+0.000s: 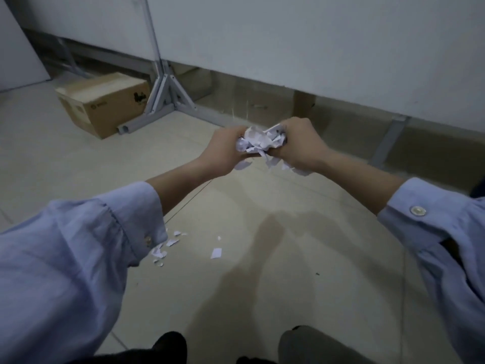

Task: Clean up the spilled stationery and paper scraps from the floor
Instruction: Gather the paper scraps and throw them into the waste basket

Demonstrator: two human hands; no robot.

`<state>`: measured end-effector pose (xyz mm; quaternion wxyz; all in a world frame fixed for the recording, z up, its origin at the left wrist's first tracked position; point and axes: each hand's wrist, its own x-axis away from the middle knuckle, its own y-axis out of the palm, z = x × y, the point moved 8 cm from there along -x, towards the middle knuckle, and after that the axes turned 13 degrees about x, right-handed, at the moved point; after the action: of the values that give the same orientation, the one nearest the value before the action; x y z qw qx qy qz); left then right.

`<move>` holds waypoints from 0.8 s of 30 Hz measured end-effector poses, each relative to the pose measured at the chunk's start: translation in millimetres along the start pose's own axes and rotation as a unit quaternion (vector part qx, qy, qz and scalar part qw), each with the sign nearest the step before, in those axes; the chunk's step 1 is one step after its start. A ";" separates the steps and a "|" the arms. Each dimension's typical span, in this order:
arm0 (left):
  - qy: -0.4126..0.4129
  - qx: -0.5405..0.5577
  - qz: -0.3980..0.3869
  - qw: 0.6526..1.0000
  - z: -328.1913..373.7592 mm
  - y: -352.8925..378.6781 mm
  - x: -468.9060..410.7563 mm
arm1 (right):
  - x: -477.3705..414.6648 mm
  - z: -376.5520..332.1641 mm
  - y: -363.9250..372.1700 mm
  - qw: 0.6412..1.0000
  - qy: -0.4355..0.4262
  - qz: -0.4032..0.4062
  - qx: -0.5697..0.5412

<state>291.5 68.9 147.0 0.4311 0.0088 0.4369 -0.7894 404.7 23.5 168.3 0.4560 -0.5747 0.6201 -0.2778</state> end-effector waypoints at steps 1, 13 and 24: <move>0.004 0.010 0.002 1.000 8.3 0.8 -3.6 | 3.1 1.7 -6.4 1.000 0.002 0.002 -0.003; 0.042 0.063 -0.011 0.997 128.1 43.8 -78.8 | 66.8 56.9 -134.5 0.993 0.078 0.089 -0.007; 0.128 0.073 -0.099 0.984 260.6 137.0 -126.2 | 162.4 137.4 -233.1 0.963 0.163 0.171 0.127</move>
<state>559.6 -61.7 263.9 0.2895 0.0984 0.4284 -0.8503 645.8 -151.8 271.8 0.4591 -0.3442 0.7345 -0.3623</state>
